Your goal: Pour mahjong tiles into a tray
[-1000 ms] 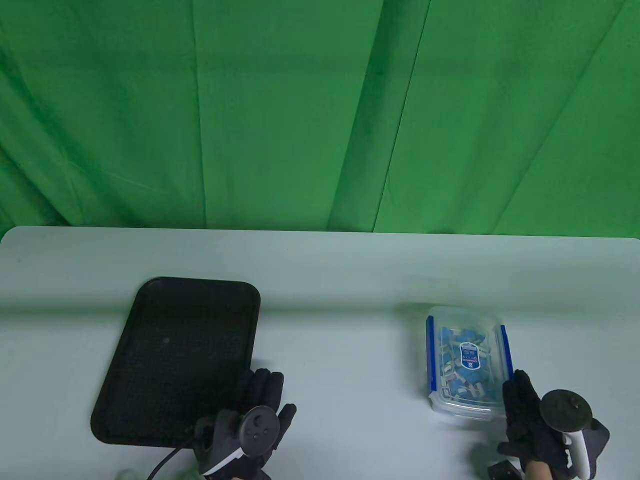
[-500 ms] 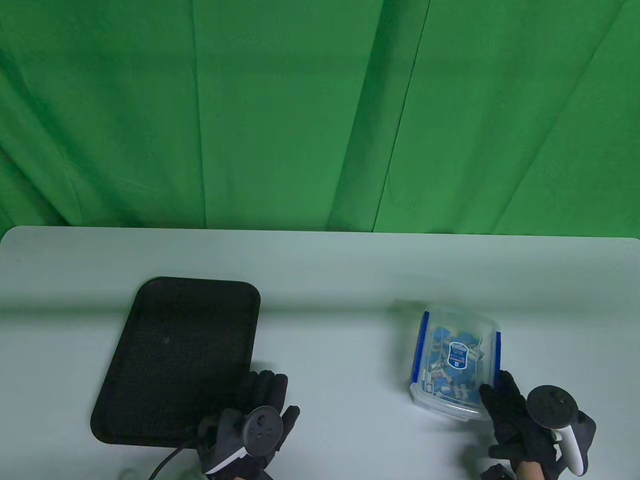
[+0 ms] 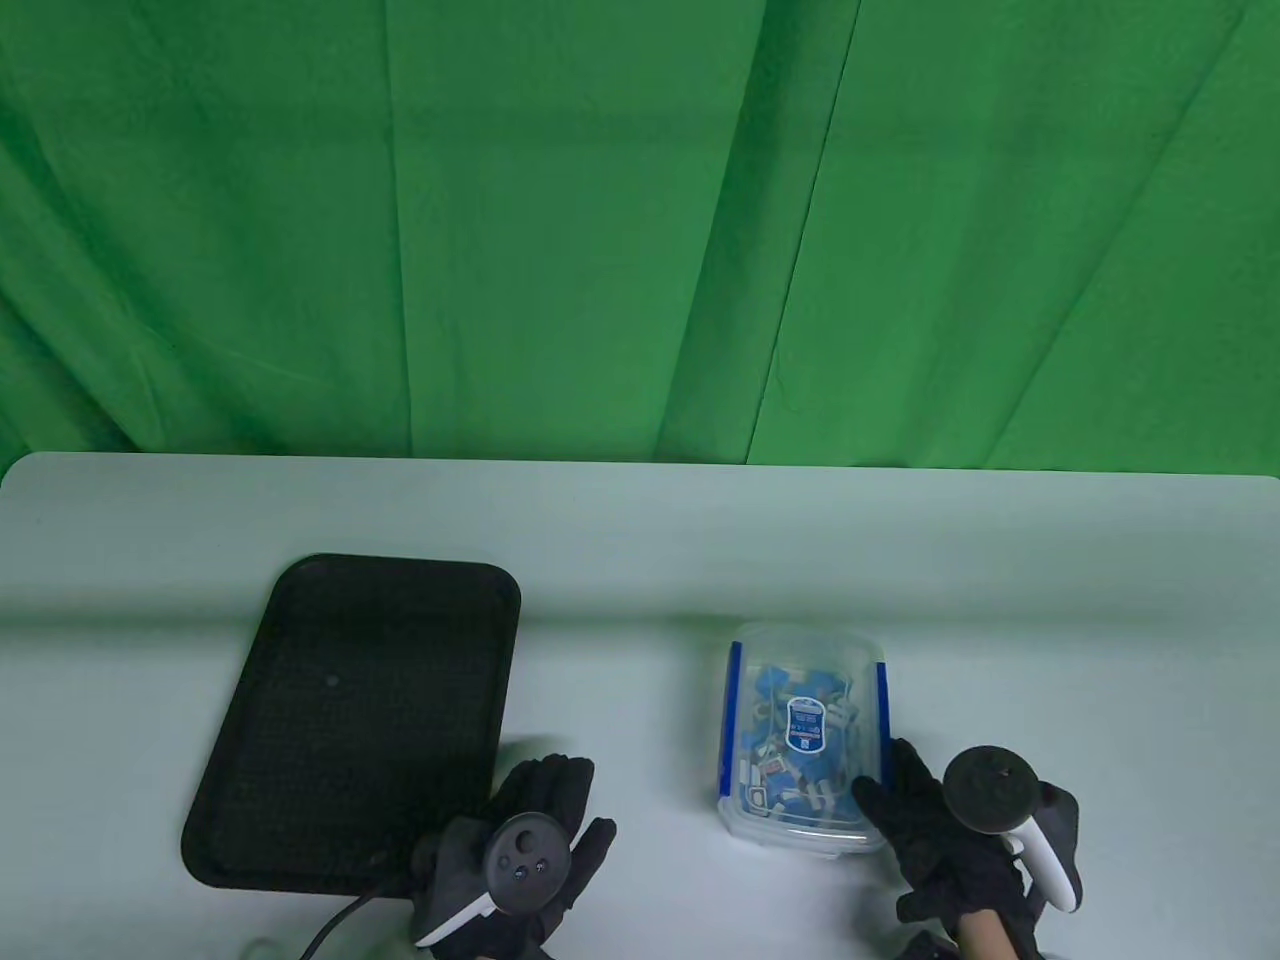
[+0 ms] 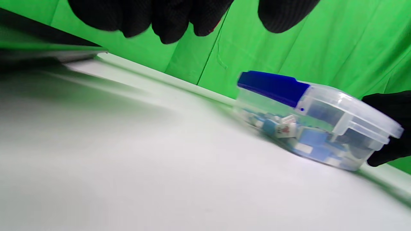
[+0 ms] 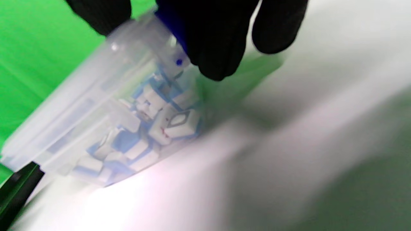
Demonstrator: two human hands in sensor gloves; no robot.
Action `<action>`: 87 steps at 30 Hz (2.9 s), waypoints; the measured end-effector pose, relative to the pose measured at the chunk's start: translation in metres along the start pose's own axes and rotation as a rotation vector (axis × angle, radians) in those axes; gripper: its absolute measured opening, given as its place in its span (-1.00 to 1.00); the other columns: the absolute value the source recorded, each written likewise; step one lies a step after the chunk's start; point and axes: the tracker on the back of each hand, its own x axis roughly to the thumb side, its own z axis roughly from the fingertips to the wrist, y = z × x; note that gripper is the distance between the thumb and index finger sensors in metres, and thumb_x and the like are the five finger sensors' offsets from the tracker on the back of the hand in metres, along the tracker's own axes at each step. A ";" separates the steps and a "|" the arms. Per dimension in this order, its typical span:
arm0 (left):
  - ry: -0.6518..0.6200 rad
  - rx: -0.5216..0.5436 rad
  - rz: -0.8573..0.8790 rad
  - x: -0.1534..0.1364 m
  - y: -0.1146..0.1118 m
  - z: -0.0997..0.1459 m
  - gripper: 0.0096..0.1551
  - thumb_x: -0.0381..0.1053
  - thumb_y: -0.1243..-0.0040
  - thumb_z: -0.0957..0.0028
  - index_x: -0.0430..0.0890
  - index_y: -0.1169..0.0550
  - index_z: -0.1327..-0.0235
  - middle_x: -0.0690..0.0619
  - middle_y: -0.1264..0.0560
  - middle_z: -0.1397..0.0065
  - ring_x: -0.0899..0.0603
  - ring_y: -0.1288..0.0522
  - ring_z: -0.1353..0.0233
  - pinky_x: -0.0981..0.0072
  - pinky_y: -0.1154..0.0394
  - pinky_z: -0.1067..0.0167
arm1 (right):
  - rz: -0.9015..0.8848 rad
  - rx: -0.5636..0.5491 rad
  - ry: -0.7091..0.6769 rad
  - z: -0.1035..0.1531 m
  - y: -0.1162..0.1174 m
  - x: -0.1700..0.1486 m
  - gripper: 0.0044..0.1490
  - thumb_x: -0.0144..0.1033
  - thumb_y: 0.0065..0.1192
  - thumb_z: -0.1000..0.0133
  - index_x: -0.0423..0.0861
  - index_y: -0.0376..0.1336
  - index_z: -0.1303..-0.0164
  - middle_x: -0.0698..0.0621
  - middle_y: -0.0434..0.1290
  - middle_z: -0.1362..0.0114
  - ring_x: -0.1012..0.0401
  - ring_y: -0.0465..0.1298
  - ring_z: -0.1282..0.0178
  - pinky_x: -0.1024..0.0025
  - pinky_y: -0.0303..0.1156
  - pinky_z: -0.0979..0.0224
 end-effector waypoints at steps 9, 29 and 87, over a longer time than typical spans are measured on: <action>0.028 -0.048 0.220 -0.007 -0.006 -0.003 -0.13 0.25 0.25 -0.37 -0.38 -0.21 -0.67 -0.39 -0.53 -0.42 -0.29 -0.68 -0.18 0.00 -0.60 -0.04 | 0.121 0.183 -0.046 -0.004 0.029 0.054 0.09 0.10 0.08 -0.43 -0.41 -0.17 -0.81 -0.24 0.34 -0.62 -0.04 0.48 -0.46 -0.22 0.25 -0.65; 0.156 -0.075 0.307 -0.024 -0.005 -0.003 -0.17 0.12 0.33 -0.36 -0.54 -0.45 -0.38 -0.12 -0.75 0.08 -0.09 -0.77 0.25 0.19 -0.65 0.34 | 0.017 0.153 -0.186 0.003 0.074 0.068 -0.07 0.09 -0.17 -0.44 -0.43 0.03 -0.71 -0.12 0.50 -0.35 0.08 0.57 -0.21 -0.06 0.39 -0.54; 0.217 -0.082 0.253 -0.021 0.010 0.004 -0.30 0.01 0.21 -0.41 -0.53 -0.38 -0.48 -0.20 -0.74 0.00 -0.13 -0.79 0.19 0.18 -0.68 0.30 | 0.032 -0.012 -0.124 0.002 0.071 0.050 -0.28 -0.03 -0.06 -0.46 -0.33 0.22 -0.57 0.02 0.59 -0.13 0.20 0.62 0.04 0.08 0.52 -0.38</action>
